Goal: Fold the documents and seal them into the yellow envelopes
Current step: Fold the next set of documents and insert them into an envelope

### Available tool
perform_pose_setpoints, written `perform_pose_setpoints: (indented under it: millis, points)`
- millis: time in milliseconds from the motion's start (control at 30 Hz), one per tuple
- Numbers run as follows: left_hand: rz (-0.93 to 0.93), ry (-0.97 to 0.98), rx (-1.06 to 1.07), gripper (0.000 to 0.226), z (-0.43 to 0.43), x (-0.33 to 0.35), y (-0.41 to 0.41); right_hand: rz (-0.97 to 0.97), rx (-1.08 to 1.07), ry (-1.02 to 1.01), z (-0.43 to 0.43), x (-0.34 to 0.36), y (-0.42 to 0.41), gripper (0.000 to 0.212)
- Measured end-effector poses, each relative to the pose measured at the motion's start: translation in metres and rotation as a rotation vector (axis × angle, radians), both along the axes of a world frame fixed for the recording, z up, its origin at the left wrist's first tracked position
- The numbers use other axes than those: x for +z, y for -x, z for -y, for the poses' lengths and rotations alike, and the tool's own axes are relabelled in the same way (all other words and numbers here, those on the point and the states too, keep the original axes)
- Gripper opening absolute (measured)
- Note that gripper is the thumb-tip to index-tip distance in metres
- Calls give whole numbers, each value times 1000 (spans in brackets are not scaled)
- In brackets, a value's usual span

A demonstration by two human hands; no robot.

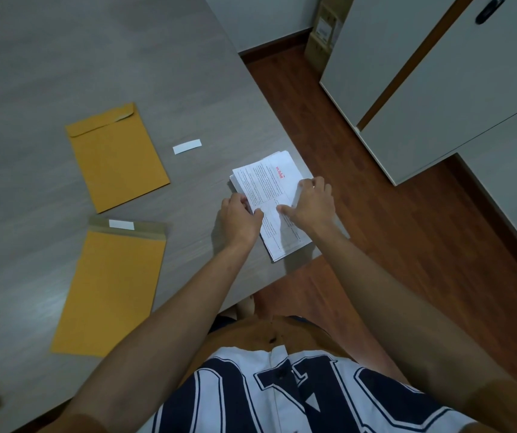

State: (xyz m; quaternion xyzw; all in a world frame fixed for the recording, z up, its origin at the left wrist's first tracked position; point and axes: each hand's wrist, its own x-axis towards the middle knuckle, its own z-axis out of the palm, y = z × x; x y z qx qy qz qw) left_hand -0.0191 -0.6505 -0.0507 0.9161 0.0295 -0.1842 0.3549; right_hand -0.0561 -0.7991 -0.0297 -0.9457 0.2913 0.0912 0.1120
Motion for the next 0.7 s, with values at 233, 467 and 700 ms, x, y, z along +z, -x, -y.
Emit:
perform_pose_setpoints:
  millis: [233, 467, 700]
  points:
    - [33, -24, -24, 23, -4, -1, 6, 8, 11, 12, -2, -1, 2, 78]
    - [47, -58, -13, 28, -2, -1, 5, -11, 10, 24, -3, 0, 1, 78]
    - [-30, 31, 21, 22, 0, -2, -3, -23, 9, 20, -3, 1, 0, 77]
